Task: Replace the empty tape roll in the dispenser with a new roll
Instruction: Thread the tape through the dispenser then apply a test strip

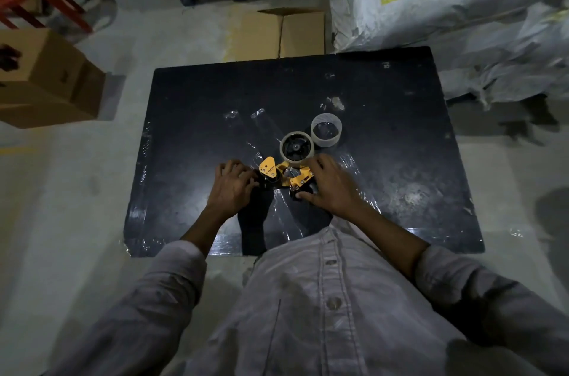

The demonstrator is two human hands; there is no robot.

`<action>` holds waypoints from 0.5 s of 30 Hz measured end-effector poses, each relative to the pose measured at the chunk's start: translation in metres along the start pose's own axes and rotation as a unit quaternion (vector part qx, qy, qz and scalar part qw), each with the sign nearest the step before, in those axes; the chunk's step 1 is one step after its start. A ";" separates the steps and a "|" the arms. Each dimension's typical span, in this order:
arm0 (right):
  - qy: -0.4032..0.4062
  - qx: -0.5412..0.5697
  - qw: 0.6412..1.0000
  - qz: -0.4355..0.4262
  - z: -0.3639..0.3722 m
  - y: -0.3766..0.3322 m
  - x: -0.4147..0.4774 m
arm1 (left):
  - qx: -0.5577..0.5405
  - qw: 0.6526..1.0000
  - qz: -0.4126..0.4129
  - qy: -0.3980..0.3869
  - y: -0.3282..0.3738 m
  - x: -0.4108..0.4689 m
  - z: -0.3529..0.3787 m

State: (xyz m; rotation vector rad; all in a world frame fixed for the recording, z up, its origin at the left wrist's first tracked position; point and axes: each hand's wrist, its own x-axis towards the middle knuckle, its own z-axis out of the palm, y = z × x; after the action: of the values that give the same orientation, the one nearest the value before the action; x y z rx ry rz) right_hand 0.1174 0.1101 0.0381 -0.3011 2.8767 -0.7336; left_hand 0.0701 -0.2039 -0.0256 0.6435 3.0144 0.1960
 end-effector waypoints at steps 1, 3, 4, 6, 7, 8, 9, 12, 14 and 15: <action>-0.006 -0.001 1.000 -0.022 -0.002 -0.005 0.005 | -0.001 1.000 0.002 0.004 0.001 -0.001 0.000; -0.018 -0.019 0.998 -0.056 -0.002 -0.011 0.014 | 0.002 1.000 0.018 0.013 0.004 -0.003 -0.001; -0.023 -0.032 0.997 -0.071 -0.002 -0.013 0.019 | 0.003 0.999 0.027 0.018 0.006 -0.004 -0.001; -0.037 -0.065 0.991 -0.108 -0.004 -0.016 0.030 | 0.004 0.999 0.034 0.025 0.007 -0.005 0.001; -0.053 -0.082 0.988 -0.122 -0.006 -0.017 0.036 | 0.005 0.999 0.030 0.028 0.007 -0.006 0.002; -0.071 -0.100 0.983 -0.133 -0.008 -0.019 0.044 | 0.005 0.999 0.021 0.030 0.008 -0.006 0.004; -0.093 -0.119 0.978 -0.142 -0.010 -0.021 0.051 | 0.001 0.999 0.009 0.032 0.008 -0.006 0.005; -0.138 -0.157 0.963 -0.170 -0.010 -0.032 0.073 | -0.025 0.999 -0.027 0.038 0.006 -0.007 0.010; -0.171 -0.183 0.951 -0.183 -0.010 -0.038 0.086 | -0.032 0.998 -0.044 0.037 0.004 -0.008 0.010; -0.188 -0.198 0.943 -0.189 -0.011 -0.040 0.091 | -0.030 0.998 -0.048 0.035 0.002 -0.009 0.010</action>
State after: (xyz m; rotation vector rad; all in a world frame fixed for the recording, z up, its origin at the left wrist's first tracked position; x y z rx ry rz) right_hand 0.0330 0.0596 0.0574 -0.9499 2.5909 -0.1044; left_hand 0.0794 -0.2048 -0.0353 0.4971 3.0841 0.3108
